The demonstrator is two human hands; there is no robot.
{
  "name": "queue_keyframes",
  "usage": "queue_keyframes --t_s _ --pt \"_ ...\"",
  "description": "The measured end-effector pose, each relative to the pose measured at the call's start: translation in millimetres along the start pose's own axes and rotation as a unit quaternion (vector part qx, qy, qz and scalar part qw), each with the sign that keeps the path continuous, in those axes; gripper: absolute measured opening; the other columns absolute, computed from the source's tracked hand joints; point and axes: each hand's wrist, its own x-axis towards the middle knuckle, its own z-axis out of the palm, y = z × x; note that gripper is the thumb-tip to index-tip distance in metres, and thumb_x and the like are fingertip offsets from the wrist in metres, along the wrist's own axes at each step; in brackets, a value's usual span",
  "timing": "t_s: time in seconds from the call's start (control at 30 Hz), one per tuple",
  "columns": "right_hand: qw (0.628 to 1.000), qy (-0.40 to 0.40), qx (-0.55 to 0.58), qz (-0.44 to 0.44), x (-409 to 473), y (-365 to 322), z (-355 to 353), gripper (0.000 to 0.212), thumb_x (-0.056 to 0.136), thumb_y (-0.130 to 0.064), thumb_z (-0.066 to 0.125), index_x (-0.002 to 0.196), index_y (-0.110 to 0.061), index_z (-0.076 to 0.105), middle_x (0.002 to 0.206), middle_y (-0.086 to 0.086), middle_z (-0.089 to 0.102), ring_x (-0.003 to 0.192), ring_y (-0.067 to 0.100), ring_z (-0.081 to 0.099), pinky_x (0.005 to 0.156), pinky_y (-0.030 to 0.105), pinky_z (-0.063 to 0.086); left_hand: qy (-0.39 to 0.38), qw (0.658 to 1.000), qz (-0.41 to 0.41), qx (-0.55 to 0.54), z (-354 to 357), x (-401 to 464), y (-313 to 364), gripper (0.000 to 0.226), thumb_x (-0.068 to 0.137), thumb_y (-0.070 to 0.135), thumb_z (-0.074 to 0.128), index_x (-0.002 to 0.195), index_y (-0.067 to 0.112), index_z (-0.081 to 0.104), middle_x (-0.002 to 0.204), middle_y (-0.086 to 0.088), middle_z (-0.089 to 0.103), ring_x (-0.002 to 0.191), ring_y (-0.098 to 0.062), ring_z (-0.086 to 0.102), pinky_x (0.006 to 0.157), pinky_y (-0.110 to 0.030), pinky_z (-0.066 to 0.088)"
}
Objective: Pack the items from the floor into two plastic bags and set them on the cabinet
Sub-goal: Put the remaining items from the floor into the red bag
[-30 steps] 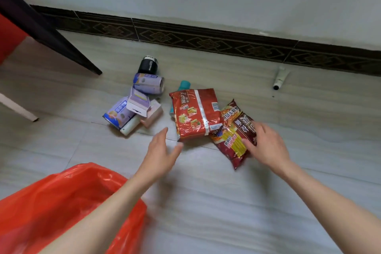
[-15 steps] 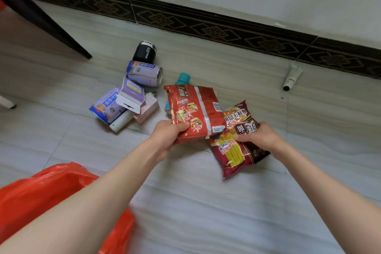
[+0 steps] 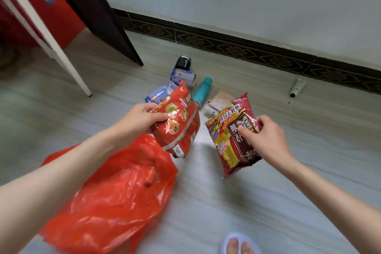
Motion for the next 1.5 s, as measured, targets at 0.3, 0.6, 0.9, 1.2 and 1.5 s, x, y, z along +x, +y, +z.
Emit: queue_keyframes --t_s 0.3,0.6,0.9,1.2,1.5 --pt "0.972 -0.147 -0.047 -0.175 -67.6 -111.8 60.1 0.027 0.07 -0.043 0.07 0.087 -0.03 0.054 0.078 -0.008 0.061 0.077 0.018 0.058 0.064 0.032 0.043 0.095 0.969 0.02 0.226 -139.2 -109.1 -39.1 0.009 0.083 0.016 0.065 0.084 0.025 0.067 0.084 0.005 0.072 0.076 -0.008 0.067 0.074 -0.024 0.052" --pt "0.959 -0.284 0.008 -0.017 -66.6 -133.7 170.7 0.021 0.078 -0.029 0.07 0.092 -0.019 0.059 0.082 -0.001 0.063 0.073 0.015 0.061 0.06 0.026 0.046 0.184 0.957 -0.079 0.209 -164.2 -78.9 -135.2 0.025 0.085 0.013 0.062 0.11 0.018 0.064 0.112 -0.004 0.066 0.097 -0.019 0.06 0.087 -0.027 0.046" --pt "0.97 -0.235 0.01 0.066 -100.7 -102.3 227.1 0.02 0.087 -0.014 0.053 0.106 -0.01 0.053 0.106 0.01 0.064 0.086 0.021 0.061 0.067 0.022 0.04 0.278 0.849 0.029 0.448 -155.7 -97.3 -202.7 0.048 0.081 0.007 0.06 0.128 0.014 0.051 0.107 -0.013 0.066 0.093 -0.036 0.063 0.08 -0.044 0.05" --pt "0.924 -0.25 -0.238 -0.167 -111.9 -88.6 198.1 0.054 0.085 -0.025 0.057 0.129 -0.009 0.031 0.135 0.007 0.039 0.121 0.027 0.044 0.094 0.037 0.044 0.142 0.81 -0.08 0.563 -151.8 -99.2 -209.7 0.062 0.094 0.035 0.039 0.146 0.013 0.012 0.152 -0.003 0.023 0.135 -0.023 0.029 0.108 -0.036 0.03" --pt "0.931 -0.142 -0.247 -0.229 -26.2 -70.9 142.9 0.051 0.093 -0.036 0.045 0.138 -0.014 0.034 0.141 0.004 0.042 0.127 0.024 0.04 0.102 0.033 0.032 0.103 0.819 0.161 0.541 -102.5 -38.1 -117.1 0.062 0.094 0.034 0.04 0.146 0.021 0.009 0.156 -0.003 0.01 0.143 -0.02 0.015 0.116 -0.035 0.02"
